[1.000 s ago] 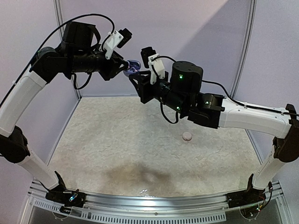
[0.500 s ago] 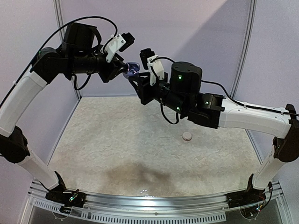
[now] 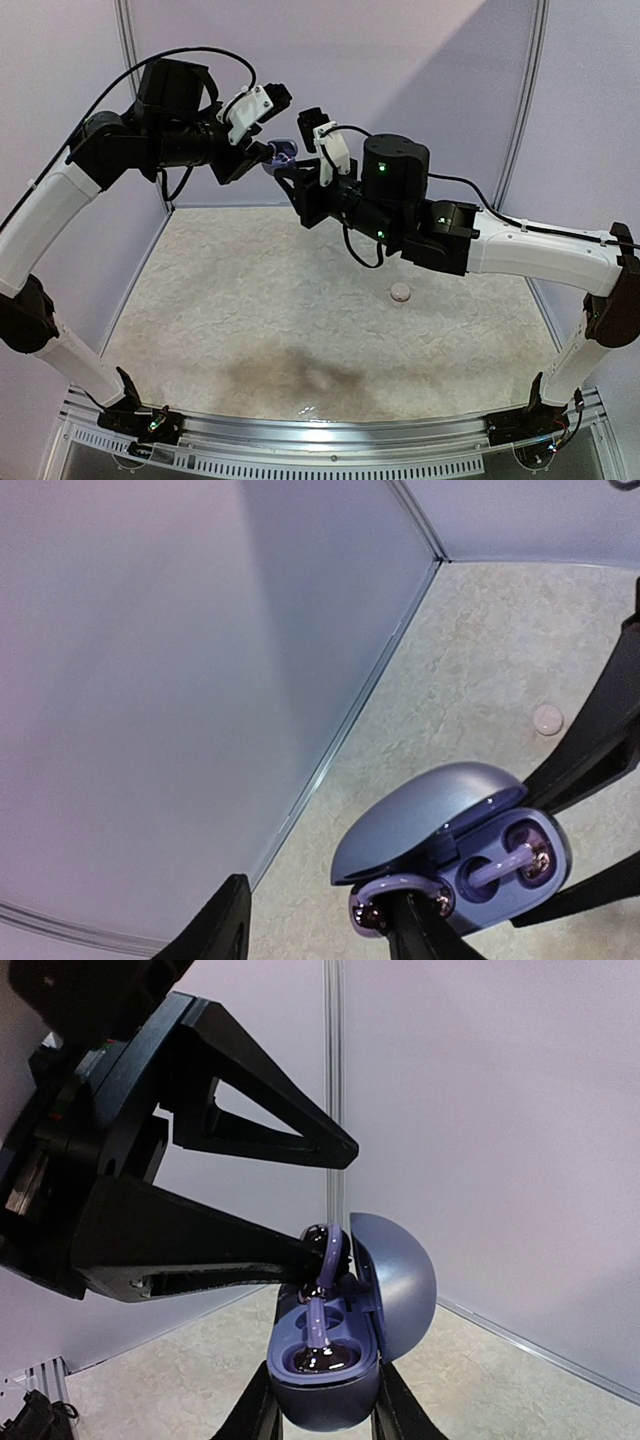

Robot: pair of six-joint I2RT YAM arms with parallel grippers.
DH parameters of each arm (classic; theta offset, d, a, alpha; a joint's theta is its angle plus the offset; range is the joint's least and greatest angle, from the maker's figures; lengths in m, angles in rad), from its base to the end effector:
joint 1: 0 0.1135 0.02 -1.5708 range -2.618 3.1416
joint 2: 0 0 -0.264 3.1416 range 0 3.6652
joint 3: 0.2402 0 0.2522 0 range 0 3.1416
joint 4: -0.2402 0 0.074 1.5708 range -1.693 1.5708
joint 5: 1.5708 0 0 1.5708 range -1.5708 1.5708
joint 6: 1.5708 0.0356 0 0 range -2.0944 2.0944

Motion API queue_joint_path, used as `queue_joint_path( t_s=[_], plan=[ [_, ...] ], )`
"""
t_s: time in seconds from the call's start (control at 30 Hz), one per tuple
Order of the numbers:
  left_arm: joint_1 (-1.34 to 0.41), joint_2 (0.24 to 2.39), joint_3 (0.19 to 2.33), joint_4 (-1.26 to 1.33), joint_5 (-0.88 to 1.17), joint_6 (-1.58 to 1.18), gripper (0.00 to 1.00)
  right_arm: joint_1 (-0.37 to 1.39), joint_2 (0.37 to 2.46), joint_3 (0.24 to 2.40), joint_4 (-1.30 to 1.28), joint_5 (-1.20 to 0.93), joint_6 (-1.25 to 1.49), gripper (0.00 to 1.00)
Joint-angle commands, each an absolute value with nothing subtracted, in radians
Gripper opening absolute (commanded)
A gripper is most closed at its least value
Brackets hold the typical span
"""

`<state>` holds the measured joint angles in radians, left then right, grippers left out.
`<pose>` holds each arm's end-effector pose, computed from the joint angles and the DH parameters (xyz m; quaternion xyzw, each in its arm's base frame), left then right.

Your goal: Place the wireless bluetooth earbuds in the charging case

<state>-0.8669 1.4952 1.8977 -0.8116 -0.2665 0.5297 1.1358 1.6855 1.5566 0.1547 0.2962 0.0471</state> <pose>0.2022 -0.2237 0.4848 0.4769 0.6815 0.0182 0.5548 0.1817 0.3664 0.4066 -0.2671 0.6452 0.3094 0.6454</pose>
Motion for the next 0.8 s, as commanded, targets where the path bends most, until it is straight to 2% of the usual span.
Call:
queue_joint_path(
  t_s=[0.0,0.77],
  plan=[
    [-0.902,1.483,1.858,-0.88,-0.232,0.572,0.49,1.122,1.673,1.585,0.254,0.285,0.073,0.0],
    [-0.902,1.453,1.851,-0.879,-0.19,0.61,0.52,1.116,1.659,1.55,0.275,0.268,0.077,0.0]
  ],
)
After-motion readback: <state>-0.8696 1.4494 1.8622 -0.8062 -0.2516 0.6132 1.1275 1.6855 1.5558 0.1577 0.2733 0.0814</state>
